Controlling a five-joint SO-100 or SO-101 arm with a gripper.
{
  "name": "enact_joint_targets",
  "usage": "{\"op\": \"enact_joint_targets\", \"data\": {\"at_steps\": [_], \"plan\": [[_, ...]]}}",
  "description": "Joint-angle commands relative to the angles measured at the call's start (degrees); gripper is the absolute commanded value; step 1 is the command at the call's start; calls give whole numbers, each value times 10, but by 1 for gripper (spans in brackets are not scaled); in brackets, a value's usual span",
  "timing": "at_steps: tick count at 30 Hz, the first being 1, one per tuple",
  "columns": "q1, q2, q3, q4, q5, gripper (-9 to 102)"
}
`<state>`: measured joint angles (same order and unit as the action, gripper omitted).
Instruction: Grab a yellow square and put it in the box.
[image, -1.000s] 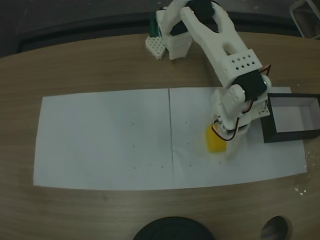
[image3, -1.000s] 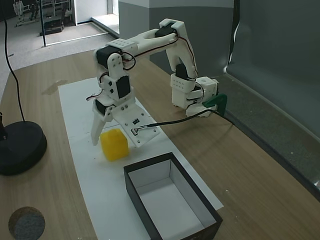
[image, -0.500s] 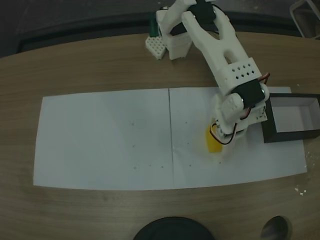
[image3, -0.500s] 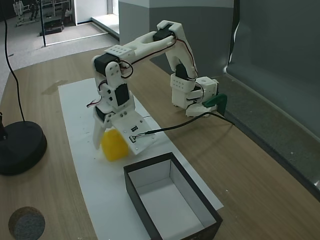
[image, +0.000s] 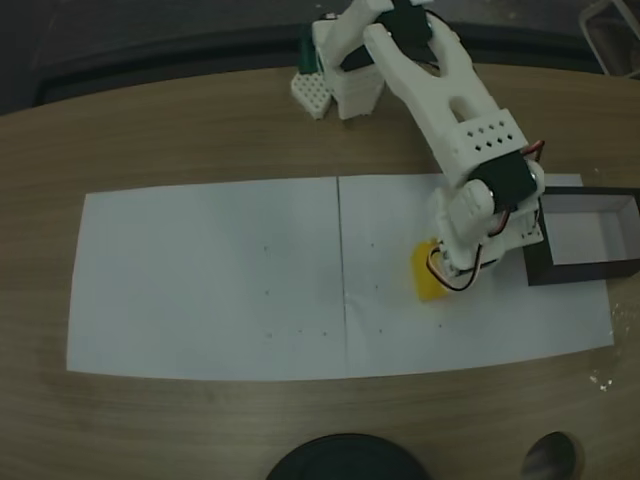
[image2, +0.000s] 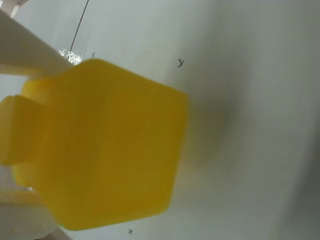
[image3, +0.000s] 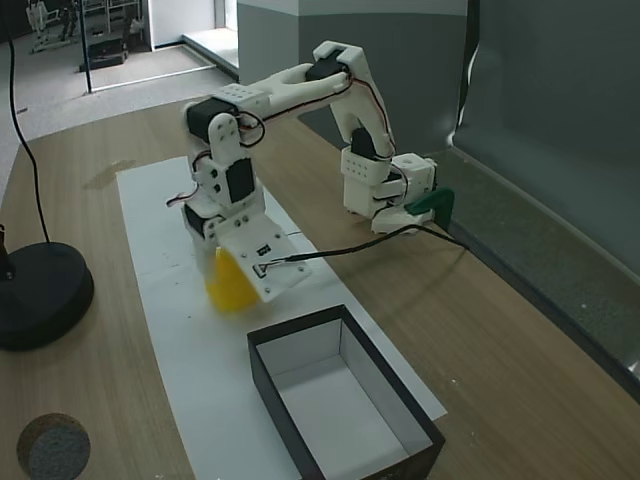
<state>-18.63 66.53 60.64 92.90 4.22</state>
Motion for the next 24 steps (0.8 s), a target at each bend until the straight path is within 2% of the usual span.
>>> {"op": "enact_joint_targets", "data": {"at_steps": [1, 6, 11, 16, 24], "plan": [[-8, 109, -133, 40, -26, 9], [-55, 195, -258, 59, -70, 9], [-185, 230, -266, 57, -93, 9], [-300, 171, -269, 36, -93, 9], [-309, 27, -271, -25, -95, 8]]}}
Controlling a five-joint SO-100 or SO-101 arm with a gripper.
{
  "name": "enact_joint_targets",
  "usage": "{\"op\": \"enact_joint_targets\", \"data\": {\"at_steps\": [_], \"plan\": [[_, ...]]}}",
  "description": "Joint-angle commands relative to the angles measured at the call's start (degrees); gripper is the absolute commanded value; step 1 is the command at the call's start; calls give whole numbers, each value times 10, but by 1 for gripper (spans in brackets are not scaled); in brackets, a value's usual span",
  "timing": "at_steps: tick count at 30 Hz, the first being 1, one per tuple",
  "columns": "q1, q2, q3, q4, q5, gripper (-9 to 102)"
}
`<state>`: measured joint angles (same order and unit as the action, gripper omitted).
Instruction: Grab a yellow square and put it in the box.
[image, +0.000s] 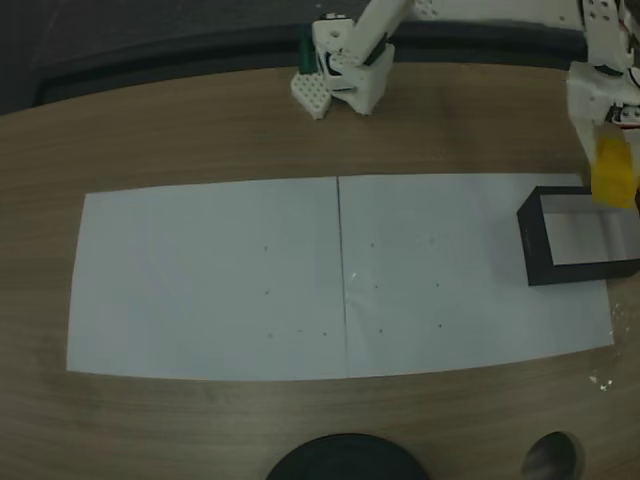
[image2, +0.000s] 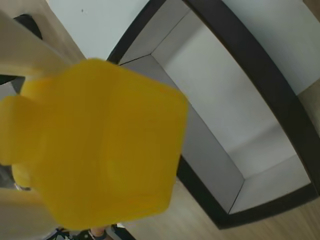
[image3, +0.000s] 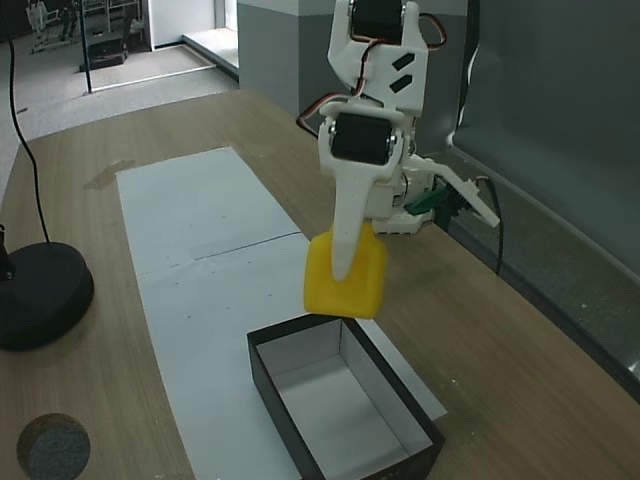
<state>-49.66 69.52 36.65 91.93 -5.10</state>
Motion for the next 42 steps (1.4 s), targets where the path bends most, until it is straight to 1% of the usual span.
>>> {"op": "enact_joint_targets", "data": {"at_steps": [1, 11, 13, 15, 17, 18, 22, 24, 25, 27, 28, 31, 34, 38, 42], "plan": [[2, -13, -31, -18, -2, 8], [7, -24, -28, -25, 4, 9], [7, -22, -27, -24, 25, 15], [11, -20, -27, -22, 51, 27], [16, -20, -31, -14, 51, 37], [18, -20, -31, -11, 51, 37], [28, -8, -33, 5, 51, 31], [38, 17, -33, 26, 51, 27], [46, 38, -33, 42, 51, 22], [62, 93, -30, 67, 50, 8], [73, 127, -25, 70, 43, 4], [120, 243, 25, 73, 28, 3], [162, 381, 105, 72, 48, 3], [250, 587, 260, 69, 97, 3], [354, 794, 433, 33, 95, 3]]}}
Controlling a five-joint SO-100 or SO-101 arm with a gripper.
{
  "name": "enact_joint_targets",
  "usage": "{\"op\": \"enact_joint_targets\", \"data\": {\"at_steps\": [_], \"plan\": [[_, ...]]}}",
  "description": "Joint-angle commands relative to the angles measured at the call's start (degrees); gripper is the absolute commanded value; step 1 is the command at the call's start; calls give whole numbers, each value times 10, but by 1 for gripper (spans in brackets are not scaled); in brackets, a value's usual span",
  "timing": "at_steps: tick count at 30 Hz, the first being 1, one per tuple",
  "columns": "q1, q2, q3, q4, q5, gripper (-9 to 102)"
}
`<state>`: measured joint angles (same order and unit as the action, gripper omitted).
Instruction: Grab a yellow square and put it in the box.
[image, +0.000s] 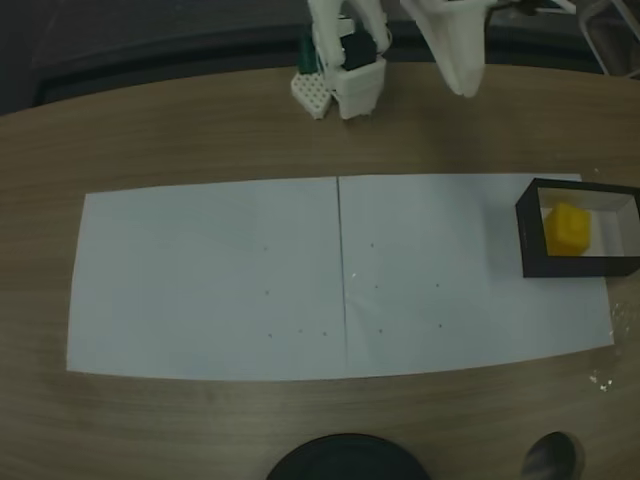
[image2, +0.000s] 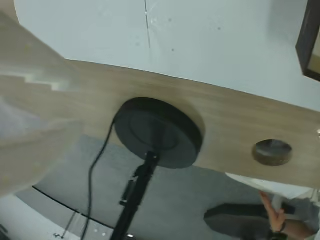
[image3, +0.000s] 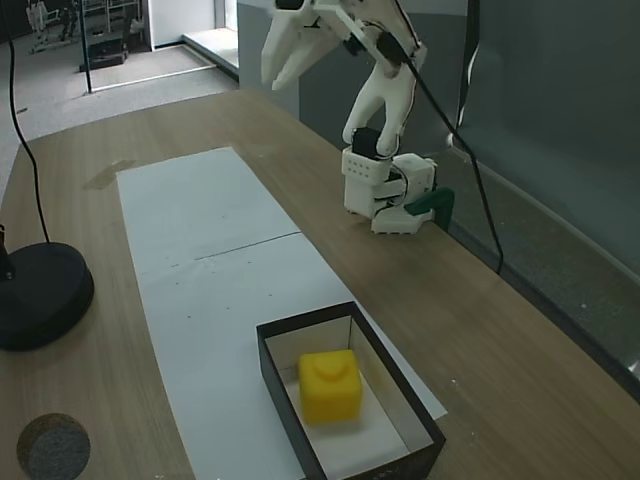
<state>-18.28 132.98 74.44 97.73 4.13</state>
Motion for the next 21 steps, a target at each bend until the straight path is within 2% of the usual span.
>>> {"op": "enact_joint_targets", "data": {"at_steps": [1, 5, 10, 16, 21], "plan": [[65, 208, 99, -41, 2, 3], [143, 388, 272, -124, -18, 3], [194, 536, 451, -192, -47, 2], [329, 661, 621, -323, -51, 0], [355, 661, 727, -359, -47, 0]]}}
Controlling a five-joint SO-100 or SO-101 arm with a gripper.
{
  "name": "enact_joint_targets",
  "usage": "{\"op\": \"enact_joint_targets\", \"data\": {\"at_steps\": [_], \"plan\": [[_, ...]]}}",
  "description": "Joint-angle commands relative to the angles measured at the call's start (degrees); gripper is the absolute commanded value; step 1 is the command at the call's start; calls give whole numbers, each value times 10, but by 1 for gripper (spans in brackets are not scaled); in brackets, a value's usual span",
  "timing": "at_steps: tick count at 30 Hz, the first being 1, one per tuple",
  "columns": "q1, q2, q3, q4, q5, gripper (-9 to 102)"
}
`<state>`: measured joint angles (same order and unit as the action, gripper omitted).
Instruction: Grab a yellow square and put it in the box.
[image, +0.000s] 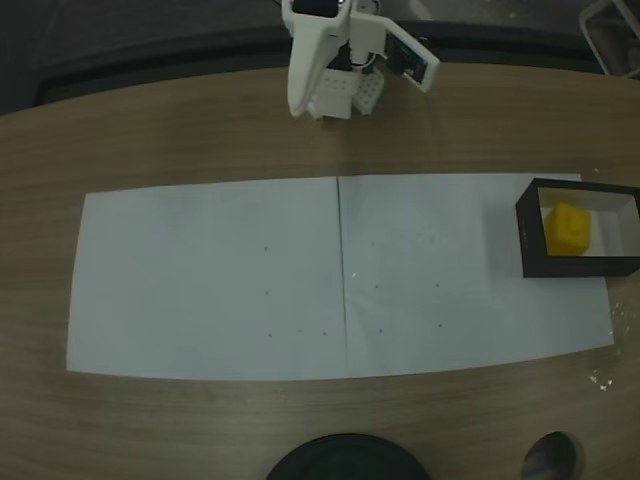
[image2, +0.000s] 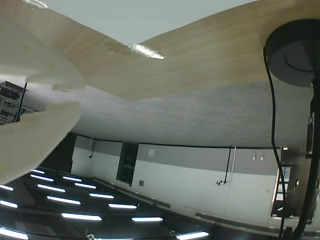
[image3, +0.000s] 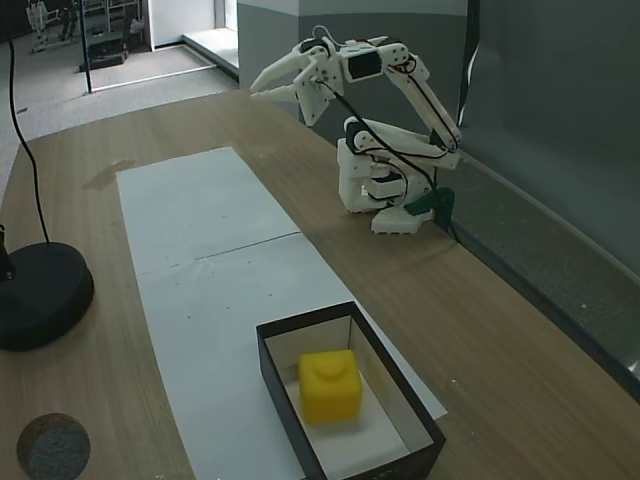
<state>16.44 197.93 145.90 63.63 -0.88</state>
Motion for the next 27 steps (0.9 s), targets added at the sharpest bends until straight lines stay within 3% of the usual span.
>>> {"op": "enact_joint_targets", "data": {"at_steps": [1, 8, 13, 16, 20, 27], "plan": [[6, 11, 29, -24, 3, 0], [-126, 11, 227, -89, 0, 0], [-131, 11, 321, -109, -1, 0], [-132, 11, 301, -46, 1, 0], [-151, 11, 260, 105, 3, 0], [-158, 11, 259, 105, 23, 0]]}}
